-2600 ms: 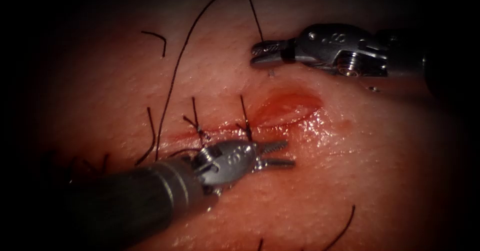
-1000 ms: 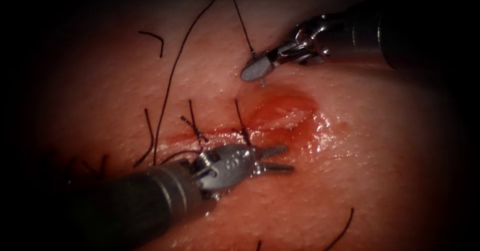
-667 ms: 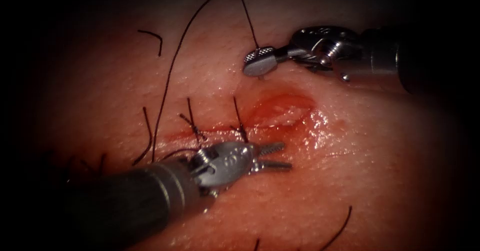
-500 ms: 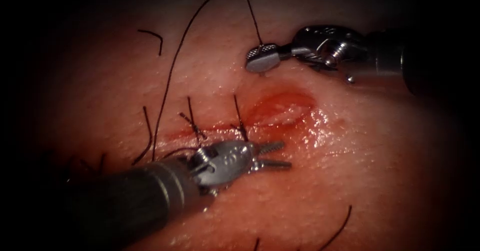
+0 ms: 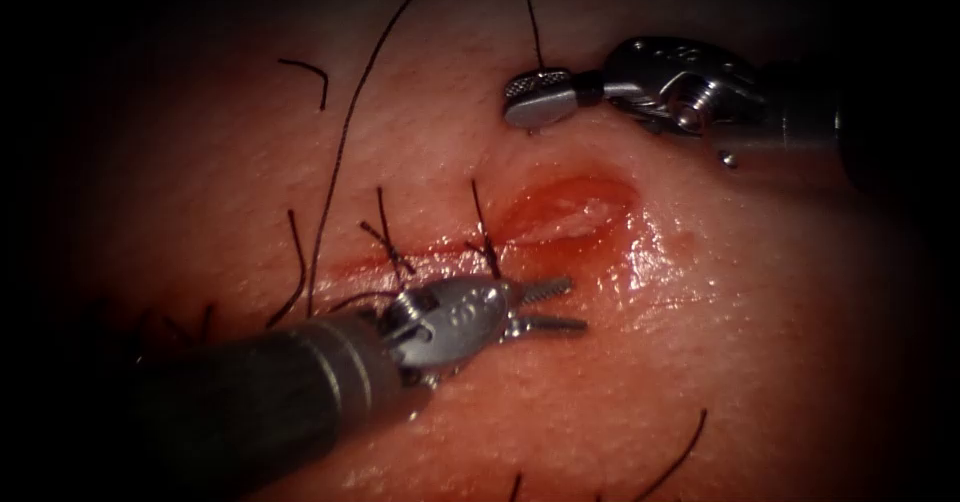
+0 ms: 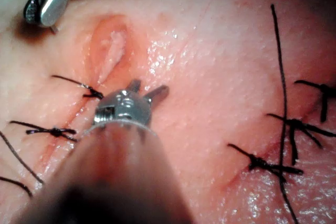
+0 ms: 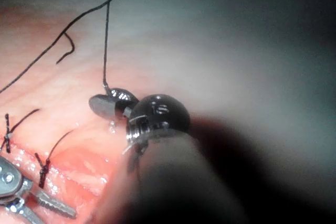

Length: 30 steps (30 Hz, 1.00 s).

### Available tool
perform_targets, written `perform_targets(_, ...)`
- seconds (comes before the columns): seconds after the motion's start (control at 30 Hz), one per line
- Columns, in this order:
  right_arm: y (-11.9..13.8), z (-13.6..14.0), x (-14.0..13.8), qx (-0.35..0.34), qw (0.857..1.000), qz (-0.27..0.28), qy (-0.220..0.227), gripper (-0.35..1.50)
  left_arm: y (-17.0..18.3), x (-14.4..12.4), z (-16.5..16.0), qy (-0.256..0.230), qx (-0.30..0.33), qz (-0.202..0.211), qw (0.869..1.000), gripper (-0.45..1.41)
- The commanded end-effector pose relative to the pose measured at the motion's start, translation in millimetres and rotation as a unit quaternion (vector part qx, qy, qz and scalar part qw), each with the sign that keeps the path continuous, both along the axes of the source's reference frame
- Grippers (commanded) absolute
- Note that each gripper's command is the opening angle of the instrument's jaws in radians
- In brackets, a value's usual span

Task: Wound Closure
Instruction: Push needle through skin above the incision with right needle driver

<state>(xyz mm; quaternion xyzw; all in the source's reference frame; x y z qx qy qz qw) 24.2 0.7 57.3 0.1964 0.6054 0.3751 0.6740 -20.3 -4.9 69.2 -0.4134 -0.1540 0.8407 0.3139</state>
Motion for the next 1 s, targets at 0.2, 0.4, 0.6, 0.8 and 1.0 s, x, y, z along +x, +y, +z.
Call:
perform_targets(0.2,1.0,-1.1,0.3,-0.056,0.998,0.016,0.006,-0.35,0.2,-0.5,0.6,0.000,-0.001,0.000,1.000,0.12)
perform_targets(0.4,1.4,-2.1,0.3,-0.075,0.997,0.025,0.006,-0.35,0.2,-0.5,0.6,-0.001,-0.001,0.000,1.000,0.12)
perform_targets(0.6,1.5,-2.3,0.3,-0.084,0.996,0.030,-0.001,-0.35,0.2,-0.5,0.6,0.000,-0.001,0.000,1.000,0.12)
perform_targets(0.8,1.9,-2.5,0.0,-0.109,0.993,0.046,-0.006,-0.35,0.2,-0.5,0.6,-0.001,-0.001,0.000,1.000,0.12)
perform_targets(1.0,1.8,-3.0,-0.4,-0.138,0.989,0.058,-0.004,-0.35,0.2,-0.5,0.6,-0.001,-0.001,0.001,1.000,0.12)
